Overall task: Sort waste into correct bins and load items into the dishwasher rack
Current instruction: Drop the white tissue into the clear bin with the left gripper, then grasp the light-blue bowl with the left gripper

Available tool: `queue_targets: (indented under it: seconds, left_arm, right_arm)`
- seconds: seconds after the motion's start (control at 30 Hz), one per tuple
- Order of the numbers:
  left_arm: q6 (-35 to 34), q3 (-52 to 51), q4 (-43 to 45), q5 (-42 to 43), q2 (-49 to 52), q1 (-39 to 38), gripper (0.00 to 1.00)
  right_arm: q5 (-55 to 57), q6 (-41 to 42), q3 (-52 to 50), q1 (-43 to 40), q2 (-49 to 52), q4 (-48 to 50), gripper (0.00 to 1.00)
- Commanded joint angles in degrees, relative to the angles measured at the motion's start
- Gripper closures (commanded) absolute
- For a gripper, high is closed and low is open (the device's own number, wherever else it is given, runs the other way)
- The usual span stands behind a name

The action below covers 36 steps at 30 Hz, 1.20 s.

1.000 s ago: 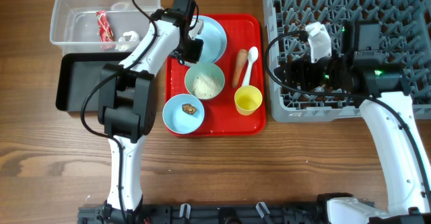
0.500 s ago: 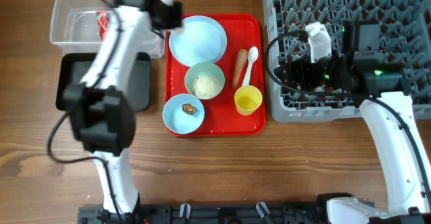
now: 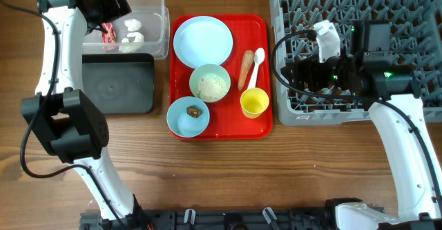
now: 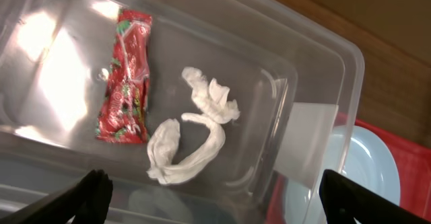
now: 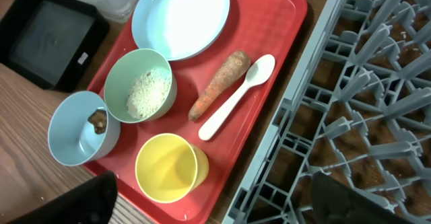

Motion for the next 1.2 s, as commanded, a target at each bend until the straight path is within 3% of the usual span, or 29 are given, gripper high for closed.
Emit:
queue_targets:
  seconds: [0.0, 0.1, 0.2, 0.3, 0.43, 0.53, 0.63, 0.8, 0.9, 1.0, 1.07, 1.1, 1.17]
  left_arm:
    - [0.1, 0.3, -5.0, 15.4, -5.3, -0.4, 0.00]
    - [0.1, 0.3, -13.7, 20.7, -6.6, -0.5, 0.00]
    - [6.4, 0.3, -25.1, 19.8, -6.9, -2.4, 0.06]
    - [7.5, 0.3, -34.9, 7.4, -7.8, -11.5, 0.12]
    - [3.9, -2.6, -37.2, -3.3, -7.8, -27.8, 0.22]
    - [-5.3, -8.7, -33.3, -9.4, -8.5, -37.3, 0.23]
    - [-10.8, -17.0, -28.3, -10.3, -11.4, -41.9, 0.23]
    - [-12.1, -35.1, -11.6, -5.3, -17.4, -42.6, 0.25]
    - [-12.2, -44.4, -1.0, -5.3, -17.2, -42.8, 0.44]
    - [-12.2, -47.9, 4.6, -5.3, -17.2, -42.8, 0.53]
    - [-12.2, -48.1, 6.5, -5.4, -17.2, -42.9, 0.69]
    - [-12.2, -48.1, 6.9, -5.3, -17.2, -42.9, 0.84]
    - [-12.2, -48.1, 6.6, -5.3, -17.2, -42.9, 0.96]
  right_arm:
    - [-0.1, 0.3, 0.6, 0.3, 0.5, 0.3, 0.00]
    - [-0.1, 5.4, 0.6, 0.3, 0.5, 1.6, 0.00]
    - [-0.1, 6.2, 0.6, 0.3, 0.5, 2.3, 0.00]
    - [-0.1, 6.3, 0.6, 0.3, 0.5, 2.9, 0.00]
    - [-0.1, 7.3, 0.6, 0.3, 0.5, 2.4, 0.00]
    - [0.1, 7.2, 0.6, 0.3, 0.5, 1.9, 0.00]
    - [0.6, 7.1, 0.6, 0.3, 0.5, 1.5, 0.00]
    - [0.5, 7.2, 0.6, 0.3, 0.5, 1.5, 0.00]
    - [0.5, 7.3, 0.6, 0.3, 0.5, 0.6, 0.00]
    - [0.5, 7.3, 0.6, 0.3, 0.5, 0.4, 0.00]
    - [0.5, 7.4, 0.6, 0.3, 0.5, 0.3, 0.00]
    - [0.5, 7.4, 0.6, 0.3, 0.5, 0.3, 0.00]
    - [0.5, 7.4, 0.6, 0.3, 0.5, 0.3, 0.00]
